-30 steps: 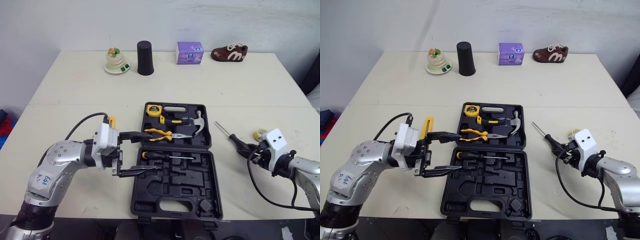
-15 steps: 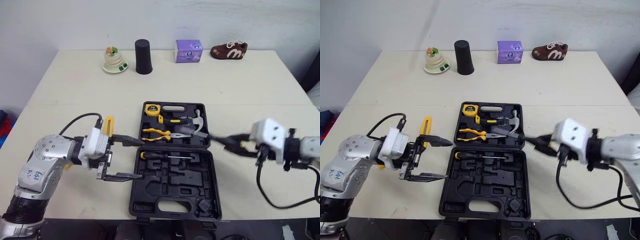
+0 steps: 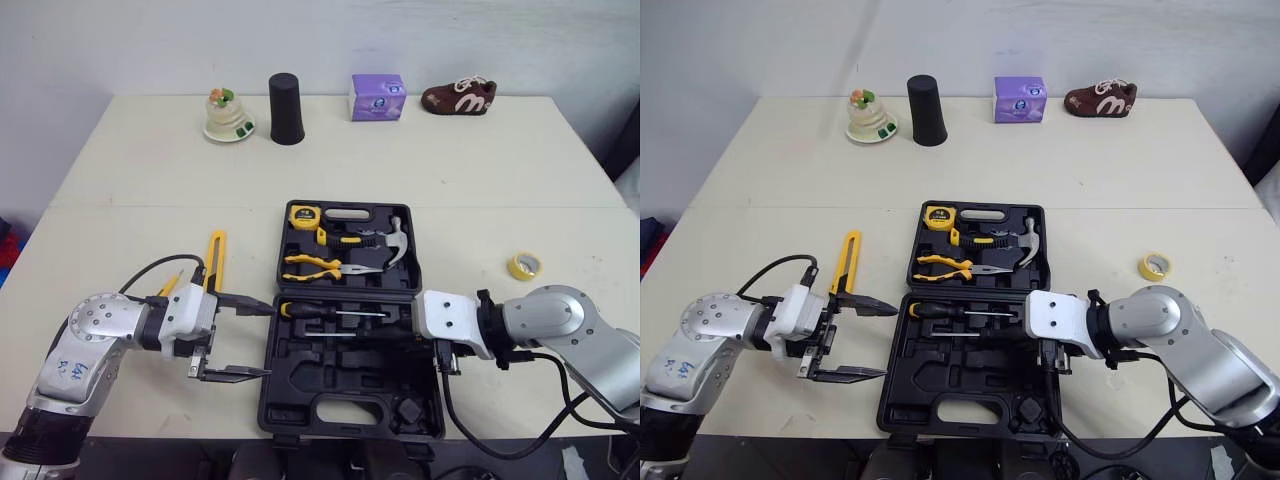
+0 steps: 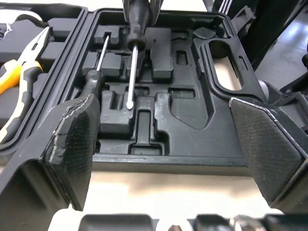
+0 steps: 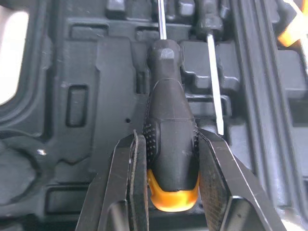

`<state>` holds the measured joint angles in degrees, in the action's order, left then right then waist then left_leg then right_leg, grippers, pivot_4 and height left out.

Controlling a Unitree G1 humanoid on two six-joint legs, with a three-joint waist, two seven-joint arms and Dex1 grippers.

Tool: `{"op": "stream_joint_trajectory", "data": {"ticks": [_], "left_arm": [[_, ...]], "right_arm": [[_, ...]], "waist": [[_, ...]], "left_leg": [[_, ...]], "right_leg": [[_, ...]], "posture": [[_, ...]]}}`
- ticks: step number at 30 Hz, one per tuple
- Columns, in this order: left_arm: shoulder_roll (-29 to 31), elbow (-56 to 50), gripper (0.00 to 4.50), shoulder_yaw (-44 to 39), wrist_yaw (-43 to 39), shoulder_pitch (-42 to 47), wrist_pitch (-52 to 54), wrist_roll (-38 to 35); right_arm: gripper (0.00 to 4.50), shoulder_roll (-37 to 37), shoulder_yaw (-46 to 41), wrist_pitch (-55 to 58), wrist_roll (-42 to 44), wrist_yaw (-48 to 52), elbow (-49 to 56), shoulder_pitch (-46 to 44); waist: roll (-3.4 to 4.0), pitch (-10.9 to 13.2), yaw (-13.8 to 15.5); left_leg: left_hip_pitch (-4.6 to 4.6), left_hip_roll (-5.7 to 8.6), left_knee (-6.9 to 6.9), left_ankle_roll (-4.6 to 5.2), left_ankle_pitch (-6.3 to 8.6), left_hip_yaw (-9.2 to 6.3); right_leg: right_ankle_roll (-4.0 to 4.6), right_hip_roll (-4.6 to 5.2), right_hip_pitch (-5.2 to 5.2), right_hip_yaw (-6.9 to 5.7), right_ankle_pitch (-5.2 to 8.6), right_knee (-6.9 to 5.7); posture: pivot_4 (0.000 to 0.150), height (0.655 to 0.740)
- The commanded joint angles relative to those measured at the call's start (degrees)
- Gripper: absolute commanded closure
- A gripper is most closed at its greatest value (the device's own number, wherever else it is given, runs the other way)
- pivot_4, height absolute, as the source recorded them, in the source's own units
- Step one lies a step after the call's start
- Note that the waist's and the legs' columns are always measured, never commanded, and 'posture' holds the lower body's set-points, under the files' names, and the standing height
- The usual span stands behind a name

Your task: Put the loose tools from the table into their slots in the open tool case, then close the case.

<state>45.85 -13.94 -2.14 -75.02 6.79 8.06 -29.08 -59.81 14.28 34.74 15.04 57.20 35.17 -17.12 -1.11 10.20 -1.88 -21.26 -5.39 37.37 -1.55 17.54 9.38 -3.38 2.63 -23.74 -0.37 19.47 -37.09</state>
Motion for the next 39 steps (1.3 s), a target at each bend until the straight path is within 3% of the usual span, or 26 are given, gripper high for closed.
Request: {"op": "stream_joint_trajectory", "data": {"ticks": [1,9,11,14,18,22,25,30,39], "left_arm": [[0.4,-2.3,0.0,-0.9,0.6,-0.5,-0.1,-0.3],[0.1,-2.6,0.0,-1.0,1.9,-1.2,-0.2,0.2],[0.1,-2.7,0.0,-0.9,2.3,-1.2,-0.2,0.1],[0.1,-2.8,0.0,-0.8,2.5,-1.4,-0.2,0.1],[0.3,-2.6,0.0,-0.8,2.6,-1.4,-0.3,0.1],[0.2,-2.0,0.0,-0.8,2.8,-0.9,-0.5,0.4],[0.0,-1.9,0.0,-0.6,3.1,-0.8,-0.5,0.6],[0.1,-1.6,0.0,-0.4,3.1,-0.6,-0.4,0.8],[0.4,-1.5,0.0,-0.8,3.2,-0.7,0.0,1.1]], "right_arm": [[3.54,-0.2,0.4,-1.8,-2.9,-0.1,-0.9,0.7],[3.54,1.0,-0.4,1.1,-1.0,0.1,-0.5,1.2],[2.46,2.0,-1.9,4.4,3.6,1.5,0.5,1.6],[1.14,4.3,-3.8,-2.9,1.0,0.0,-3.0,1.4],[1.14,6.1,-7.8,-9.8,5.1,4.3,-7.7,1.5],[1.14,13.8,-10.7,-19.2,10.1,7.4,-12.0,1.9],[1.93,17.0,-9.9,-21.0,9.8,7.6,-15.8,3.0],[4.46,20.6,-6.6,-22.3,7.4,7.4,-20.4,3.1],[4.46,21.3,-0.9,-27.0,-1.3,7.6,-30.3,3.2]], "waist": [[0.0,0.0,0.0],[0.0,0.0,0.0],[-0.02,0.0,0.0],[-0.02,0.0,-0.1],[-0.04,0.0,-0.1],[-0.09,0.0,-0.1],[-0.09,0.0,0.0],[-0.09,0.0,-0.2],[-0.19,-0.1,-0.3]], "left_leg": [[0.0,0.0,0.0,0.01,0.01,0.02],[0.07,0.01,0.05,0.02,0.01,0.08],[0.08,0.0,0.08,0.02,0.01,0.08],[0.08,-0.02,0.13,0.03,0.02,0.1],[0.08,0.07,0.25,0.1,0.05,0.16],[0.09,0.11,0.33,0.08,0.07,0.16],[0.1,0.07,0.36,0.05,0.07,0.16],[0.1,0.03,0.53,0.12,0.11,0.25],[0.32,0.03,0.59,0.12,0.11,0.39]], "right_leg": [[0.0,0.0,0.0,0.01,0.0,-0.01],[0.01,-0.02,-0.01,0.09,0.0,-0.14],[0.01,-0.03,-0.01,0.1,0.0,-0.18],[0.01,-0.03,-0.02,0.14,0.0,-0.25],[0.01,-0.07,-0.04,0.17,0.0,-0.33],[0.0,-0.19,-0.01,0.19,-0.01,-0.37],[0.01,-0.22,-0.02,0.19,-0.01,-0.42],[0.0,-0.14,-0.01,0.27,-0.03,-0.49],[0.04,-0.18,0.07,0.39,-0.08,-0.63]], "posture": [[0.15,0.74],[0.15,0.74],[0.15,0.74],[0.15,0.74],[0.15,0.74],[0.15,0.74],[0.15,0.74],[0.15,0.74],[0.15,0.74]]}}
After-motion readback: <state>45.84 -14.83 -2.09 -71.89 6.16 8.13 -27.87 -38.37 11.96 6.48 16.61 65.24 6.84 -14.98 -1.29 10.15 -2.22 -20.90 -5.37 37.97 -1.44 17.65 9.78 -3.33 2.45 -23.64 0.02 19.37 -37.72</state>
